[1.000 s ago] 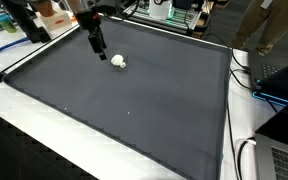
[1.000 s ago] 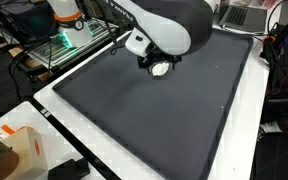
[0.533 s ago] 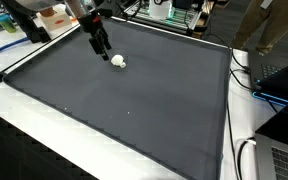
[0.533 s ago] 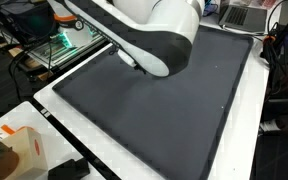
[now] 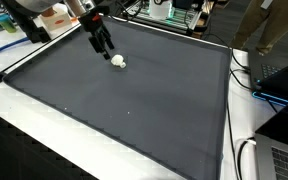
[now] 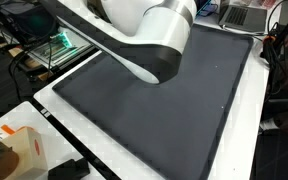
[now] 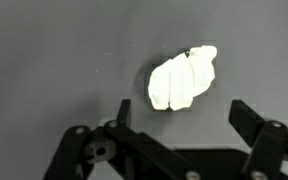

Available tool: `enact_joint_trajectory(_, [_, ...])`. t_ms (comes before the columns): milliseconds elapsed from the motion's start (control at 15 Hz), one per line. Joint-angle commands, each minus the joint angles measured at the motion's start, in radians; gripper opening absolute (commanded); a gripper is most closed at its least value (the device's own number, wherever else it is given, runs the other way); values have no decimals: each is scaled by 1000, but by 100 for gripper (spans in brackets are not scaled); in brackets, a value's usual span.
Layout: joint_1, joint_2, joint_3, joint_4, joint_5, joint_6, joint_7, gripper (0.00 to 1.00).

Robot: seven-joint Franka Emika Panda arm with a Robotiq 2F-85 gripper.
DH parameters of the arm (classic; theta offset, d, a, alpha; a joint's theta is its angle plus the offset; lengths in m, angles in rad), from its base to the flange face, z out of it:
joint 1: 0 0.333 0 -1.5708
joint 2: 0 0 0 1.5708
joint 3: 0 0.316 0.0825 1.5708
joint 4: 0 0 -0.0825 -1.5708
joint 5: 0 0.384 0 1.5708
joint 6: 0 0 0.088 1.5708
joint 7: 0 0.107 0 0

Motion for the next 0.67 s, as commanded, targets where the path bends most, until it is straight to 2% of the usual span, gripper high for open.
enact_joint_trajectory(0, [4, -2, -8, 2, 12, -4, -5, 100])
enact_joint_trajectory(200, [-9, -15, -8, -21, 12, -4, 2, 100])
enact_joint_trajectory(400, [-52, -129, 9, -193, 12, -52, -5, 100])
enact_joint_trajectory(600, [-35, -258, 5, -335, 9, -99, -25, 100])
